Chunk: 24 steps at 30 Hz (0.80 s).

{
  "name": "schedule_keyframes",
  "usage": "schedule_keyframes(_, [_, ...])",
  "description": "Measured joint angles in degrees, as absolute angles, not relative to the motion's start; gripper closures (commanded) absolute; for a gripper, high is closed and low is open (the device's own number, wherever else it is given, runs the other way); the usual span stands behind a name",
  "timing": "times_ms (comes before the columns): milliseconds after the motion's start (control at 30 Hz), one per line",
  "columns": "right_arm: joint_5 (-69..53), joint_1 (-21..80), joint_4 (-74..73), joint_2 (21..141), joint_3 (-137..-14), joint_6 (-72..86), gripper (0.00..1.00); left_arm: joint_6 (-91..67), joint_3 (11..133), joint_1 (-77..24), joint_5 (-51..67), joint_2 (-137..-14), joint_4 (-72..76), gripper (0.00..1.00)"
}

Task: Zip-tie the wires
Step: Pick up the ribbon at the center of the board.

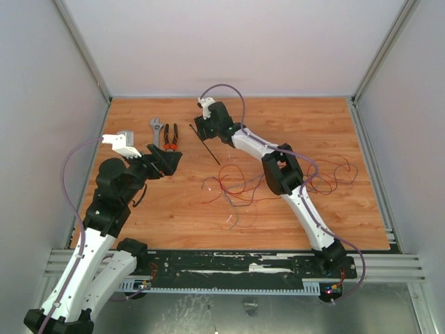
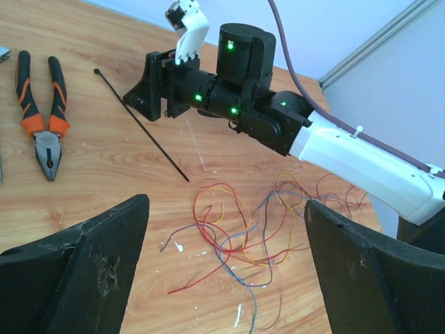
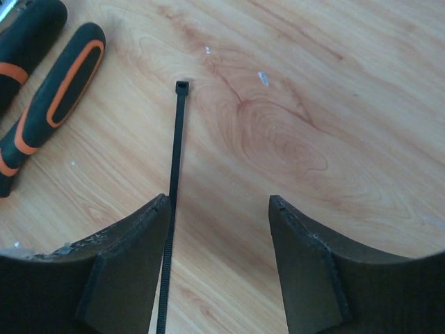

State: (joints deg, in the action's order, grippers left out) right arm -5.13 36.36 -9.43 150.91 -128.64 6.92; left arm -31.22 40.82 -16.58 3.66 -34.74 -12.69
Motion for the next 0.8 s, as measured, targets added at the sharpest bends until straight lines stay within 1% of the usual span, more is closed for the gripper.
schedule_keyframes(267, [-5.8, 36.69, -9.58, 152.4, -130.04, 7.05, 0.41, -31.0, 40.82, -16.58, 3.57, -35.16, -13.04, 0.02])
schedule_keyframes(500, [-5.76, 37.8, -9.69, 152.7, -130.37, 6.94, 0.43, -30.83, 40.82, -16.58, 3.51, -35.16, -13.04, 0.02])
schedule_keyframes(567, [-5.15, 38.24, -9.98, 152.7, -130.39, 6.13, 0.48, -30.83, 40.82, -16.58, 3.51, -35.16, -13.04, 0.02])
schedule_keyframes(800, [-1.61, 39.79, -12.12, 152.7, -131.0, 3.42, 0.78, -30.81, 40.82, -16.58, 3.51, -35.16, -13.04, 0.02])
